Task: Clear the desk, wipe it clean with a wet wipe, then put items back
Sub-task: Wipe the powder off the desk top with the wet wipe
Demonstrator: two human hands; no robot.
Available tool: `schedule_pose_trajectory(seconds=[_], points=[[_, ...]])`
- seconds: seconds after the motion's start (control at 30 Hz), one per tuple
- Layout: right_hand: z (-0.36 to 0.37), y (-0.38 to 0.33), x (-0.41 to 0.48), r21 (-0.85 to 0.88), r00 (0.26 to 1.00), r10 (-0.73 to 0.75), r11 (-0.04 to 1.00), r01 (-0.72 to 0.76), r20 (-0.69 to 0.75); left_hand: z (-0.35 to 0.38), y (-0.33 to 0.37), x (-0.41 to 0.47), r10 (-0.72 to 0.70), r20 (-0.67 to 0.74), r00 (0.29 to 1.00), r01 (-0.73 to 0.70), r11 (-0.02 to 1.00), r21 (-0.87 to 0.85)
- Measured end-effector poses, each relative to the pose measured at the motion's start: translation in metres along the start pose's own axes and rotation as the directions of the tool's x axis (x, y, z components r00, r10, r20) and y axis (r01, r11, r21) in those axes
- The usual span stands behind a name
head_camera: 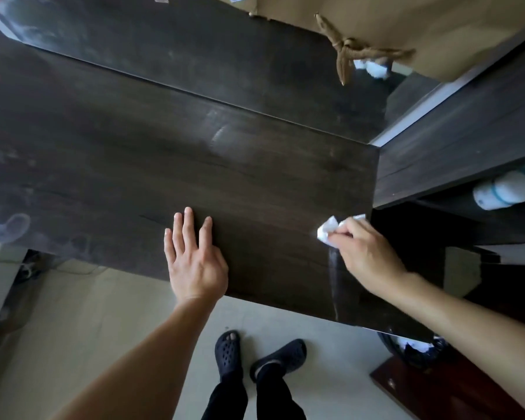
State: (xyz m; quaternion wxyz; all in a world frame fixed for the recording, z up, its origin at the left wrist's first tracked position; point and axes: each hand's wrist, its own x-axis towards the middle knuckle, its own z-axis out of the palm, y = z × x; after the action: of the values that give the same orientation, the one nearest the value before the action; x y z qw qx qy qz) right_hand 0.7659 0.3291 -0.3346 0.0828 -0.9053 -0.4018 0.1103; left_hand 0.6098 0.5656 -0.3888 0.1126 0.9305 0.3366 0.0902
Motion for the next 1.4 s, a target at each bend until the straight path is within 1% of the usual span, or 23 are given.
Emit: schedule_pose_trajectory(seconds=[0.07, 0.1, 0.13, 0.2, 0.27, 0.3, 0.37, 0.43, 0.53, 0.57, 0.63, 0.67, 0.7, 0.77, 0.8, 0.87, 0.9, 0.93, 1.0, 1.1, 1.17, 1.3, 1.4], points=[[-0.013, -0.005, -0.013, 0.071, 0.988, -0.110, 0.992, 0.102, 0.109, -0.002, 0.001, 0.000, -0.006, -0.002, 1.000, 0.006, 1.000, -0.006], [-0.019, 0.000, 0.001, 0.067, 0.984, -0.137, 0.989, 0.130, 0.110, -0.002, 0.002, 0.000, -0.008, -0.001, 1.000, 0.008, 1.000, -0.009], [-0.025, 0.008, 0.024, 0.040, 0.992, -0.116, 0.993, 0.114, 0.059, -0.002, 0.003, 0.000, -0.009, 0.000, 1.000, 0.009, 1.000, -0.008], [-0.031, 0.029, 0.086, 0.011, 0.988, 0.095, 0.995, -0.094, -0.126, -0.001, 0.003, 0.001, -0.012, -0.006, 1.000, 0.012, 1.000, -0.005], [-0.029, 0.046, 0.136, 0.080, 0.923, 0.299, 0.954, -0.288, -0.242, 0.000, 0.003, 0.000, -0.013, -0.015, 1.000, 0.013, 1.000, -0.005], [-0.021, 0.049, 0.151, 0.108, 0.895, 0.364, 0.931, -0.348, -0.257, 0.000, 0.003, 0.000, -0.011, -0.017, 1.000, 0.011, 1.000, -0.004], [-0.004, 0.040, 0.158, 0.077, 0.889, 0.385, 0.923, -0.378, -0.248, 0.001, 0.002, 0.000, -0.005, -0.024, 1.000, 0.005, 1.000, -0.002], [0.006, 0.022, 0.138, 0.050, 0.932, 0.287, 0.958, -0.283, -0.221, 0.003, 0.000, 0.000, -0.001, -0.028, 1.000, 0.001, 1.000, -0.001], [0.010, -0.001, 0.073, 0.061, 0.989, 0.007, 0.998, 0.002, -0.151, 0.001, 0.000, -0.001, -0.008, -0.018, 1.000, 0.008, 1.000, 0.002], [0.006, -0.009, 0.050, 0.070, 0.996, -0.071, 0.995, 0.075, -0.055, 0.001, 0.001, -0.001, -0.013, -0.013, 1.000, 0.013, 1.000, 0.002], [-0.004, -0.014, 0.027, 0.068, 0.970, -0.145, 0.989, 0.134, 0.197, 0.000, 0.002, -0.001, -0.025, -0.009, 1.000, 0.025, 1.000, -0.002], [-0.013, -0.013, 0.033, 0.029, 0.956, -0.130, 0.991, 0.127, 0.262, -0.001, 0.003, 0.000, -0.028, -0.011, 1.000, 0.028, 1.000, -0.005], [-0.021, -0.009, 0.048, -0.033, 0.971, -0.072, 0.996, 0.081, 0.226, -0.001, 0.003, 0.001, -0.028, -0.013, 1.000, 0.028, 1.000, -0.009], [-0.033, 0.013, 0.091, -0.229, 0.990, 0.136, 0.965, -0.126, 0.029, -0.001, 0.003, 0.000, -0.027, -0.007, 1.000, 0.026, 0.999, -0.018], [-0.037, 0.028, 0.112, -0.343, 0.972, 0.235, 0.913, -0.221, -0.001, 0.000, 0.003, 0.000, -0.025, -0.010, 1.000, 0.025, 0.999, -0.023], [-0.037, 0.049, 0.141, -0.486, 0.896, 0.435, 0.803, -0.344, 0.085, 0.000, 0.003, -0.001, -0.010, -0.021, 1.000, 0.010, 1.000, -0.019], [-0.030, 0.052, 0.146, -0.534, 0.861, 0.494, 0.764, -0.362, 0.123, 0.001, 0.002, -0.001, 0.000, -0.026, 1.000, 0.000, 1.000, -0.016], [-0.019, 0.051, 0.144, -0.574, 0.846, 0.515, 0.738, -0.354, 0.140, 0.001, 0.001, 0.000, 0.007, -0.032, 0.999, -0.007, 1.000, -0.015], [-0.005, 0.045, 0.129, -0.655, 0.876, 0.463, 0.705, -0.272, 0.135, 0.001, -0.001, -0.001, 0.013, -0.034, 0.999, -0.013, 1.000, -0.013], [-0.004, 0.032, 0.093, -0.674, 0.917, 0.357, 0.723, -0.151, 0.178, 0.001, 0.000, -0.002, 0.016, -0.045, 0.999, -0.017, 1.000, -0.012], [-0.007, 0.019, 0.068, -0.637, 0.893, 0.367, 0.761, -0.125, 0.263, -0.001, -0.001, -0.002, 0.012, -0.040, 0.999, -0.013, 1.000, -0.019], [-0.029, 0.014, 0.092, -0.534, 0.850, 0.461, 0.800, -0.273, 0.257, -0.002, 0.001, 0.000, 0.004, -0.031, 1.000, -0.005, 1.000, -0.023], [-0.029, 0.033, 0.128, -0.472, 0.841, 0.513, 0.792, -0.387, 0.173, 0.000, 0.000, -0.001, 0.012, -0.025, 1.000, -0.012, 1.000, -0.025]])
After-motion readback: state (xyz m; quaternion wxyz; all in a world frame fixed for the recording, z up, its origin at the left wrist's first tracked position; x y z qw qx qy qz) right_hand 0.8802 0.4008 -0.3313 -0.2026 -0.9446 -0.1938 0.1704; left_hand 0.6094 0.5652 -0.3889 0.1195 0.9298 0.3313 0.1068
